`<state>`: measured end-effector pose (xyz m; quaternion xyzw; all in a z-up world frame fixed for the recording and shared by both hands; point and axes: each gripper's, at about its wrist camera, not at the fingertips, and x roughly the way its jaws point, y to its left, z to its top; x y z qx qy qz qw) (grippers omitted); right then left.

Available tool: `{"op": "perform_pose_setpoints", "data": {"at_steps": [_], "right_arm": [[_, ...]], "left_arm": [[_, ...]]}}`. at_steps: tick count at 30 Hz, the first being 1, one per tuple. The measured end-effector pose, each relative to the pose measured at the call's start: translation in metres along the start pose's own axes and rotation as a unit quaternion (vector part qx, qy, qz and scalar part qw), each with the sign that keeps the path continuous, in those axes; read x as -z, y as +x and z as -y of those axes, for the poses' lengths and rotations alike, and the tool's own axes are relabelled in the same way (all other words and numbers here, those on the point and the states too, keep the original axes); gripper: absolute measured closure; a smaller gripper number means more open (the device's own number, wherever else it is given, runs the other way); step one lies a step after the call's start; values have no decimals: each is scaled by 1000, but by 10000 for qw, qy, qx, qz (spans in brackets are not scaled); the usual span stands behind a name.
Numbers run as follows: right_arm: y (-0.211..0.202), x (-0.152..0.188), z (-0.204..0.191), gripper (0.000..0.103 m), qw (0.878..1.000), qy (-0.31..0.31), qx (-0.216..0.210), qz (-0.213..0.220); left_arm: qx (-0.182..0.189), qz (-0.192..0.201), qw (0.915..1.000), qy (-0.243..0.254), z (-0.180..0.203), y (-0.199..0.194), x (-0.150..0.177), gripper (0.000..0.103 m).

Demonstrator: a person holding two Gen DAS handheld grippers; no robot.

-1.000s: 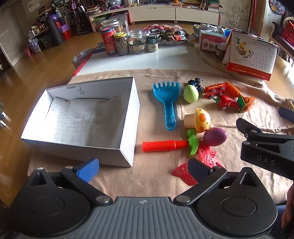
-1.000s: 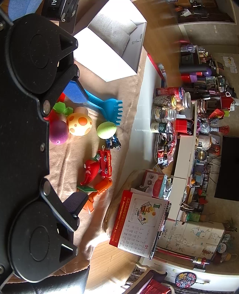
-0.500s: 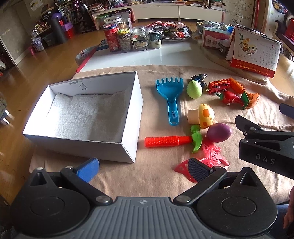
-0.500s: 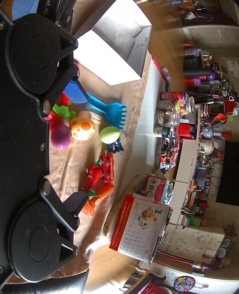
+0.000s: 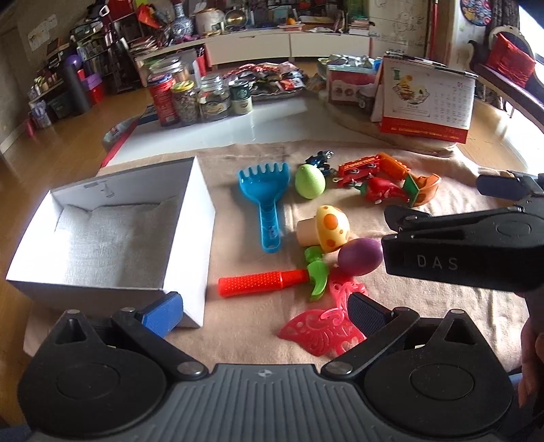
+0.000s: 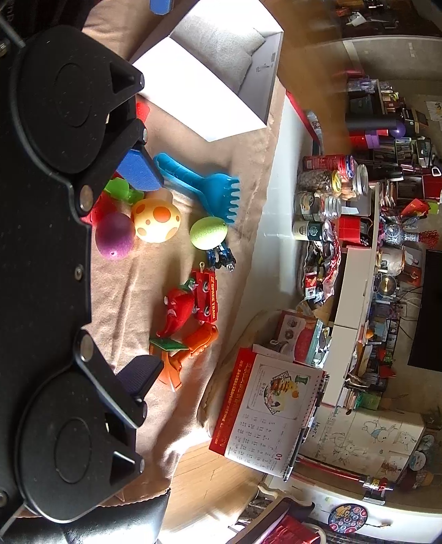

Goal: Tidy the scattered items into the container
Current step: 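Move the right tool toward the purple egg among the toys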

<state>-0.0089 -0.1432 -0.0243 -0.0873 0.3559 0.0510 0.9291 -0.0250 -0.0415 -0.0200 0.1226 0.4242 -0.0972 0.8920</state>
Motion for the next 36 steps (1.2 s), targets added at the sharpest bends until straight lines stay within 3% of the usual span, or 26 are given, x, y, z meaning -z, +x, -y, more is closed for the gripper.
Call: {"op": "perform_pose_setpoints", "data": {"at_steps": [3,6,12,16,18,22,25,27,33,36], "right_arm": [[2,-5,10,3,10000,33,22,-46],[7,-12,22,3,9999,39,45,-102],[32,-27,52,3,9991,44,106,-415],[58,-33,74,4,9966,338,-33,-748],[70,-34,82,4,9953,430,-79,-865],[93,-33,100,4,9933,641,-110,-960],[109,-34,115,4,9903,890,-123,-1060],[118,-38,122,4,9893,979,-147,-1069],[141,-45,132,5,9849,1324,-325,-1072],[150,-43,126,17,9804,1397,-507,-1297]], "left_arm": [[312,-134,9988,345,10,7,-3,0],[816,-235,9961,228,9,14,-8,0],[264,107,9989,372,9,30,-27,0],[833,168,9957,365,6,48,-47,0],[973,6,9950,209,6,62,-55,0],[887,-378,9951,213,13,94,-60,0],[1319,-1121,9849,-30,10,124,-60,1],[1522,-1274,9792,-428,4,134,-62,1],[803,-857,9930,-162,7,129,-75,1],[759,-850,9935,-41,8,131,-80,1]]}}
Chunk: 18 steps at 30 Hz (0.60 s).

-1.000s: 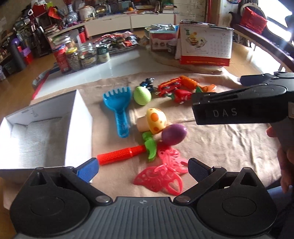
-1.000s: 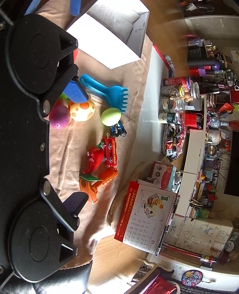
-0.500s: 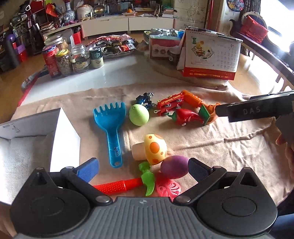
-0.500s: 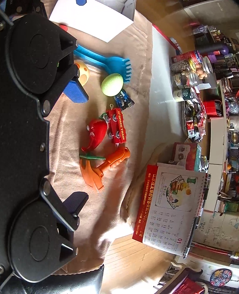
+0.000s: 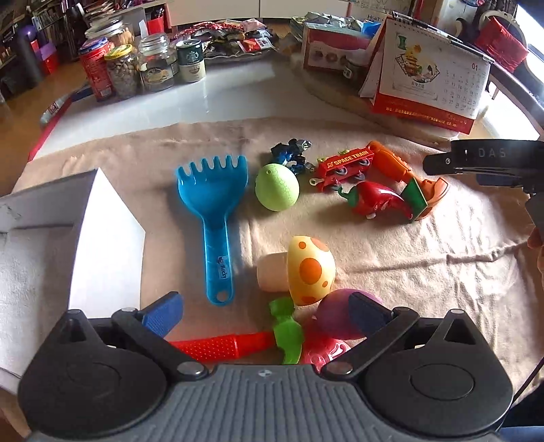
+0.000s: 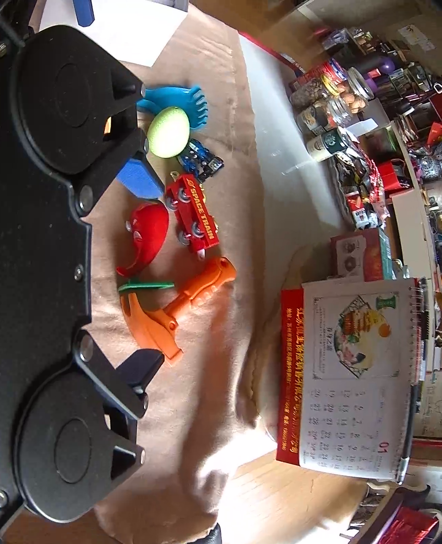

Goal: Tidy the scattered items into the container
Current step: 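Move the right tool toward the purple egg among the toys, then close the right tool on the purple egg while the left tool reaches toward the pink butterfly cutout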

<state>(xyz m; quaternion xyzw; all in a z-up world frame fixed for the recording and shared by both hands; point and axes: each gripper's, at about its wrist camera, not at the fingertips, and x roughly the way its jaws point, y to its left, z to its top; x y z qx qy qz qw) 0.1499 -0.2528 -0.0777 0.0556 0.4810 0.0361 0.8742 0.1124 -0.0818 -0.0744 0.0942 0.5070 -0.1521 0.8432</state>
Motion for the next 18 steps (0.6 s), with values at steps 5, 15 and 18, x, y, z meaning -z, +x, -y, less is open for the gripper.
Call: {"op": "perform_pose_setpoints", "data": {"at_steps": [5,15,18], "right_arm": [[-2,16,-37,11,9935,-940,-532,-368],[24,57,-105,8,9690,-2219,-506,-958],[32,65,-108,7,9625,-2543,-24,-950]], "left_arm": [[-225,195,9995,-60,-8,-4,-8,1],[-239,371,9966,-701,-34,-16,-16,1],[-324,302,9977,-505,-27,-10,-13,1]]}}
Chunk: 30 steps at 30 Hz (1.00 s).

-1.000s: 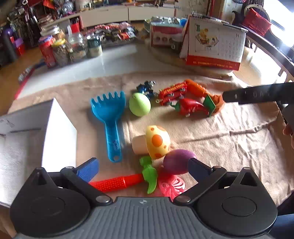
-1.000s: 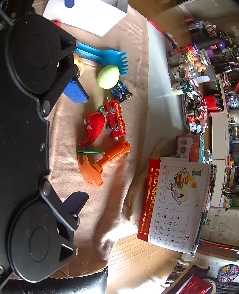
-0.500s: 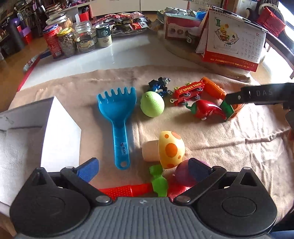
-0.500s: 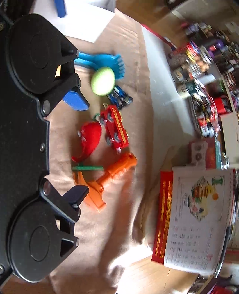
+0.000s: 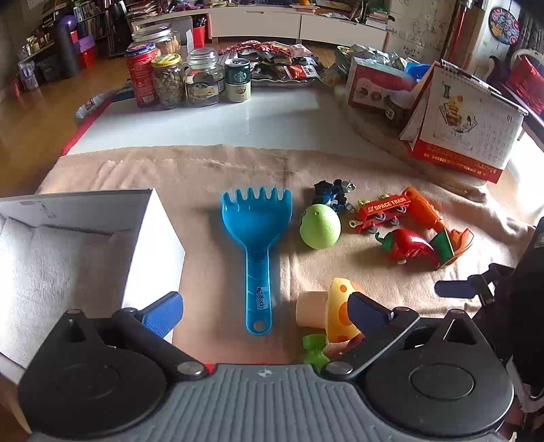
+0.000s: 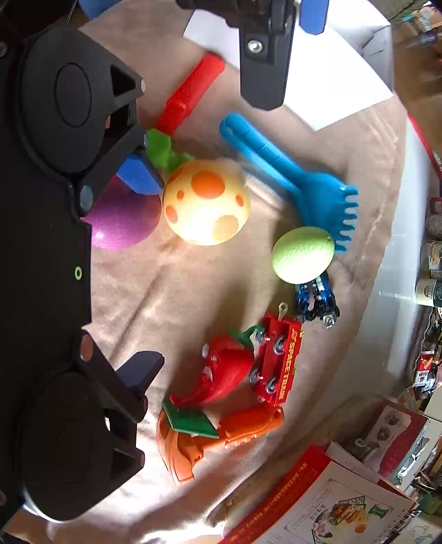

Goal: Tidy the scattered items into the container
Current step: 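Close the right tool on the purple egg while the left tool reaches toward the pink butterfly cutout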

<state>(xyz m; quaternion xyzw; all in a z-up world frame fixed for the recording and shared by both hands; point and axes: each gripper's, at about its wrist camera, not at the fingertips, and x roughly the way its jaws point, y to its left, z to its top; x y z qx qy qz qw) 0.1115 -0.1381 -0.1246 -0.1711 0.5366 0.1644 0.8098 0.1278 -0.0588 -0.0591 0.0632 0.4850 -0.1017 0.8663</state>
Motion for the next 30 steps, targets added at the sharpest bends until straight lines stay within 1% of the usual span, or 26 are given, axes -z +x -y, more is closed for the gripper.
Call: {"op": "perform_pose_setpoints", "data": {"at_steps": [2,4,6,7,9,10,13,15,16,19,20,22,23,24,25,28,29,30], "right_arm": [[-1,4,12,7,9992,55,388,-12],[-3,6,31,6,9971,270,711,-54],[0,11,52,6,9941,565,905,-183],[1,14,63,6,9928,736,911,-235],[-1,21,78,6,9913,1024,800,-231],[-5,23,83,6,9909,1150,682,-126],[-22,27,86,6,9906,1320,-85,337],[-25,25,77,6,9901,1267,-423,437],[-23,21,70,6,9910,1162,-492,449],[-14,12,55,6,9933,1034,-332,391],[-9,10,53,6,9930,1076,-404,290],[0,7,52,8,9897,1233,-729,50],[3,7,51,15,9880,1294,-846,-21],[4,5,48,27,9879,1274,-880,-63],[6,4,45,32,9892,1193,-846,-96],[7,2,39,34,9904,1136,-781,-66],[8,1,39,36,9903,1141,-793,-58],[8,0,38,42,9897,1162,-838,-44]], "left_arm": [[2,-41,9999,132,5,2,3,1],[38,-83,9997,228,9,4,7,1],[145,-145,9994,266,12,6,9,1],[206,-175,9993,251,13,7,10,1],[308,-216,9990,234,13,8,12,1],[303,-225,9990,228,14,8,12,1],[205,-287,9992,209,12,11,15,1],[236,-397,9989,106,7,15,16,1],[268,-451,9986,20,4,16,17,1],[290,-509,9982,-160,-1,19,18,1],[295,-490,9982,-195,-2,18,18,1],[282,-450,9984,-197,-2,17,17,1],[259,-438,9986,-154,-1,17,17,1],[234,-423,9988,-99,0,16,17,1],[216,-407,9989,-37,2,15,18,1],[186,-415,9989,129,6,14,20,1],[192,-421,9988,160,7,14,21,1],[201,-416,9988,171,7,14,22,1]]}}
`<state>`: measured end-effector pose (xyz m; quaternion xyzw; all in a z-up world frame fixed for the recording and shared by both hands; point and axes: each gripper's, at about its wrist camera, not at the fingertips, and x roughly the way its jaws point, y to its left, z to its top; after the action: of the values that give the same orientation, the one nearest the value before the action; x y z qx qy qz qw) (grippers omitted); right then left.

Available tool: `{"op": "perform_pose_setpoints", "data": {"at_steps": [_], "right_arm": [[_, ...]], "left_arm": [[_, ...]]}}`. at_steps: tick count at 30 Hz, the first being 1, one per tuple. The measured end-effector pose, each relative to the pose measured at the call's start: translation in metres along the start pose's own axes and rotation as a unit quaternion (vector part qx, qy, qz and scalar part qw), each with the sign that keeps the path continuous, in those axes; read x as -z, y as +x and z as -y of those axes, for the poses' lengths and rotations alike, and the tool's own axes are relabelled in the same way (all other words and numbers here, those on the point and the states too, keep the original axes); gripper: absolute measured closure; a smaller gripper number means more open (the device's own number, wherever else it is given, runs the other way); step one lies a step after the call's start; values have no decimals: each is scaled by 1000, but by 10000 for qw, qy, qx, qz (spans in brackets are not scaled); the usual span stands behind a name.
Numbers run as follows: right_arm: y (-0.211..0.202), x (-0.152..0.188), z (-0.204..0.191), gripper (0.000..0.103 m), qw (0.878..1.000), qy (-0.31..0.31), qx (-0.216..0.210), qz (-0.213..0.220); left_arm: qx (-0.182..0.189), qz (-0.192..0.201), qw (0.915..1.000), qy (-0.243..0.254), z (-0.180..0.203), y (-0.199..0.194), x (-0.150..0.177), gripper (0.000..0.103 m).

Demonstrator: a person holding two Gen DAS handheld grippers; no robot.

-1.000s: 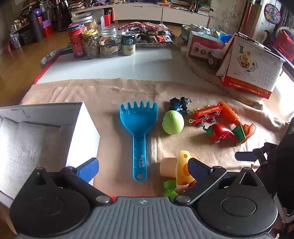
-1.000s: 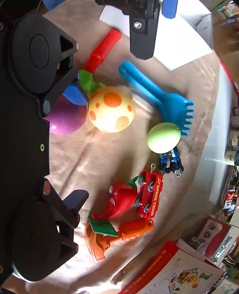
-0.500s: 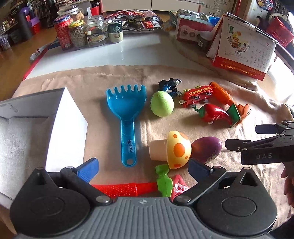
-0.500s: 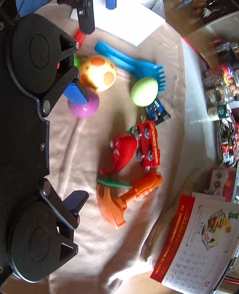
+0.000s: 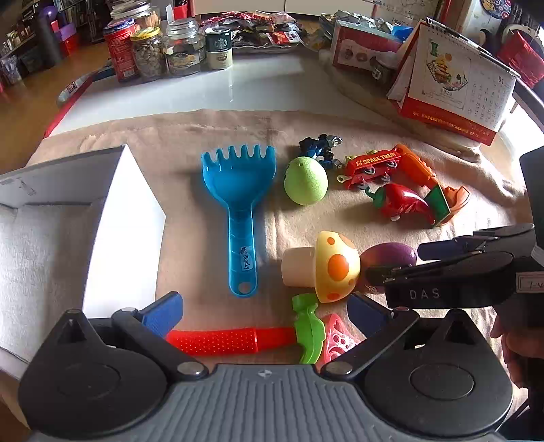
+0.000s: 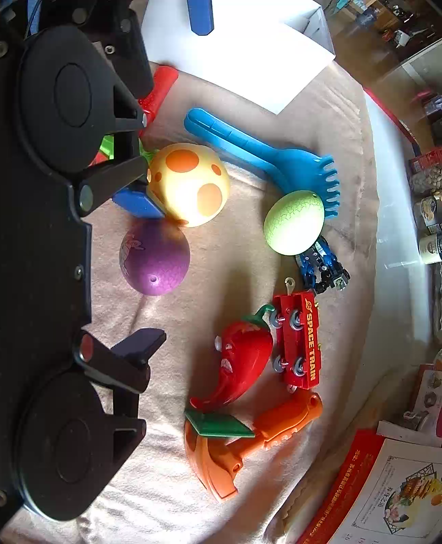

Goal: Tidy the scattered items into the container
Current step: 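Close the right tool on the purple egg while the left tool reaches toward the pink butterfly cutout, then grasp the pink butterfly cutout with the left tool and lift it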

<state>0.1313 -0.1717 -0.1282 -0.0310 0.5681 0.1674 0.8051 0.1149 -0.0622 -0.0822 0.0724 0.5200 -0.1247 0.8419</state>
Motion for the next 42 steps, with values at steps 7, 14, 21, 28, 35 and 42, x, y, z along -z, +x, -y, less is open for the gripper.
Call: {"op": "perform_pose_setpoints", "data": {"at_steps": [7,14,21,28,35,42], "right_arm": [[7,1,3,53,9989,257,-378,-73],[16,5,-4,52,9994,123,-291,-128],[5,10,4,53,9995,295,29,-119],[-3,26,26,53,9988,284,309,-238],[-8,32,37,53,9985,387,310,-242],[-8,30,40,53,9984,432,267,-234]], "left_arm": [[13,46,10000,-67,-4,-2,2,1],[297,151,9994,-68,-4,-5,7,1],[649,-359,9971,163,5,6,21,1],[541,-725,9911,980,30,20,52,1],[636,-902,9840,1400,55,37,61,1],[579,-1102,9708,2052,80,52,75,1]]}}
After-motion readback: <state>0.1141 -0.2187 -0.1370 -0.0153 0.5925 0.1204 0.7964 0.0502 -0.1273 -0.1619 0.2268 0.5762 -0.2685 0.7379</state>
